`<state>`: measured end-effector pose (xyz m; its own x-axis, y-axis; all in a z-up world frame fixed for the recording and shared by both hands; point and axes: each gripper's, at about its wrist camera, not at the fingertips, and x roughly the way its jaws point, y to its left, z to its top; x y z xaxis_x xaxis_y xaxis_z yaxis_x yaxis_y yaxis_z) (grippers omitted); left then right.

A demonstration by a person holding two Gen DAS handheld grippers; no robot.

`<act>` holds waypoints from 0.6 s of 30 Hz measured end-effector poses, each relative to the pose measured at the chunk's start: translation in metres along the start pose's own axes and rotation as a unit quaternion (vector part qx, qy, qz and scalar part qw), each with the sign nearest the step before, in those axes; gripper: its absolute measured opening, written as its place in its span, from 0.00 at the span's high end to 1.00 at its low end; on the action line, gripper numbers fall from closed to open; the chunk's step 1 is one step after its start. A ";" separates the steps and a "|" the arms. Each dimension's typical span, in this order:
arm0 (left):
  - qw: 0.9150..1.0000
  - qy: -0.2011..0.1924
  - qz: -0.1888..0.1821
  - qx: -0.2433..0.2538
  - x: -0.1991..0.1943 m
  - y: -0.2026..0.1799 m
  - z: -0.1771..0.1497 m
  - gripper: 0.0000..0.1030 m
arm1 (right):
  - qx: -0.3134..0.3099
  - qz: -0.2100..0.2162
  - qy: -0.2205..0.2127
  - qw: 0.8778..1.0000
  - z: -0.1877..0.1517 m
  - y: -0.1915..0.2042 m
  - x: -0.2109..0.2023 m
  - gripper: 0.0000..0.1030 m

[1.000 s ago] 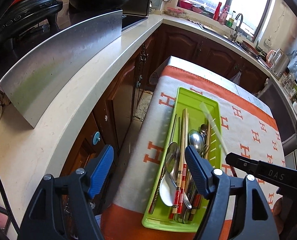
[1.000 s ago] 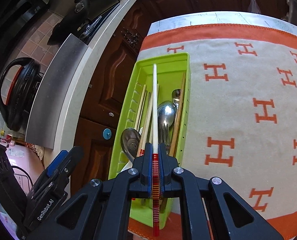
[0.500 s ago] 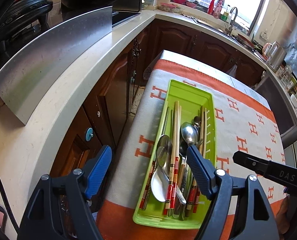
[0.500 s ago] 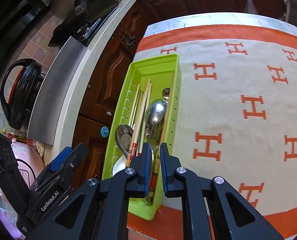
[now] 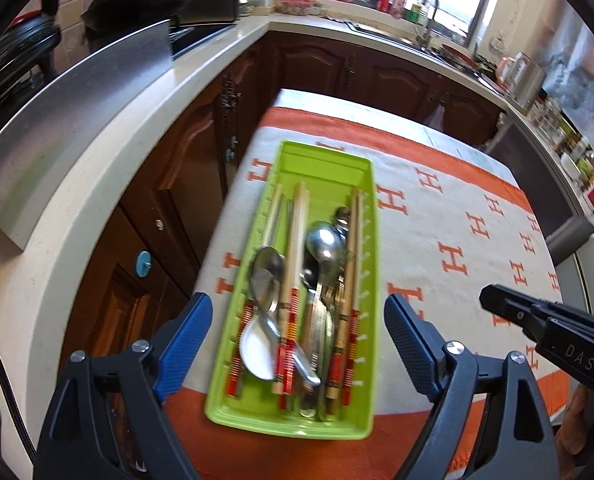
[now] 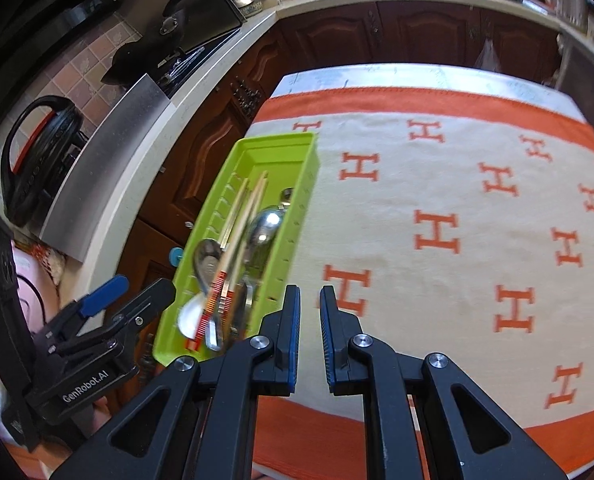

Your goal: Organize utensils

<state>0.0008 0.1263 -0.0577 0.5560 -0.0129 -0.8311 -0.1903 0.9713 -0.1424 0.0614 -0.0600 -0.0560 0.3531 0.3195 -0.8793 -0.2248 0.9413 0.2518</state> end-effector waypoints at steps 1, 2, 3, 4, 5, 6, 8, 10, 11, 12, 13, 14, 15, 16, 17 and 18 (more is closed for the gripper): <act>1.000 0.003 -0.002 0.004 0.000 -0.004 -0.001 0.14 | -0.005 -0.007 -0.005 1.000 -0.003 -0.003 -0.003 0.90; 1.000 0.008 -0.006 0.008 0.001 -0.009 -0.003 0.14 | -0.012 -0.017 -0.011 1.000 -0.006 -0.007 -0.008 0.90; 1.000 0.012 -0.010 0.011 0.001 -0.013 -0.004 0.14 | -0.015 -0.023 -0.014 1.000 -0.009 -0.011 -0.012 0.88; 1.000 0.016 -0.015 0.014 0.000 -0.018 -0.006 0.14 | -0.018 -0.032 -0.020 0.999 -0.013 -0.016 -0.017 0.85; 0.999 0.018 -0.019 0.018 0.000 -0.023 -0.008 0.13 | -0.019 -0.037 -0.025 0.999 -0.017 -0.021 -0.021 0.83; 0.999 0.019 -0.022 0.023 -0.001 -0.028 -0.010 0.13 | -0.020 -0.042 -0.030 0.998 -0.020 -0.025 -0.025 0.79; 0.999 0.021 -0.028 0.033 -0.003 -0.039 -0.014 0.12 | -0.017 -0.055 -0.040 0.998 -0.027 -0.036 -0.033 0.75; 0.998 0.021 -0.033 0.042 -0.006 -0.050 -0.017 0.09 | -0.010 -0.062 -0.048 0.997 -0.034 -0.048 -0.042 0.71; 0.998 0.022 -0.035 0.045 -0.008 -0.056 -0.019 0.06 | -0.006 -0.065 -0.052 0.997 -0.036 -0.054 -0.046 0.70; 0.998 0.021 -0.036 0.048 -0.009 -0.060 -0.020 0.05 | -0.003 -0.068 -0.056 0.996 -0.038 -0.059 -0.050 0.68; 0.998 0.020 -0.035 0.050 -0.010 -0.064 -0.021 0.04 | 0.000 -0.072 -0.062 0.995 -0.041 -0.066 -0.055 0.66; 0.998 0.017 -0.030 0.055 -0.012 -0.071 -0.022 0.03 | 0.001 -0.075 -0.066 0.995 -0.043 -0.069 -0.058 0.65; 0.998 0.016 -0.027 0.059 -0.012 -0.075 -0.023 0.03 | 0.002 -0.080 -0.072 0.994 -0.045 -0.074 -0.064 0.65; 0.998 0.016 -0.024 0.065 -0.013 -0.080 -0.024 0.03 | 0.003 -0.084 -0.076 0.994 -0.047 -0.078 -0.068 0.64; 0.997 0.015 -0.023 0.069 -0.014 -0.086 -0.025 0.03 | 0.005 -0.090 -0.082 0.993 -0.049 -0.084 -0.074 0.64; 0.997 0.014 -0.025 0.071 -0.015 -0.091 -0.026 0.03 | 0.005 -0.093 -0.086 0.992 -0.051 -0.088 -0.079 0.62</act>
<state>-0.0114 0.0324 -0.0461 0.5390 -0.0670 -0.8396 -0.0455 0.9931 -0.1085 0.0068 -0.1740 -0.0293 0.5377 0.1522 -0.8293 -0.1313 0.9867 0.0960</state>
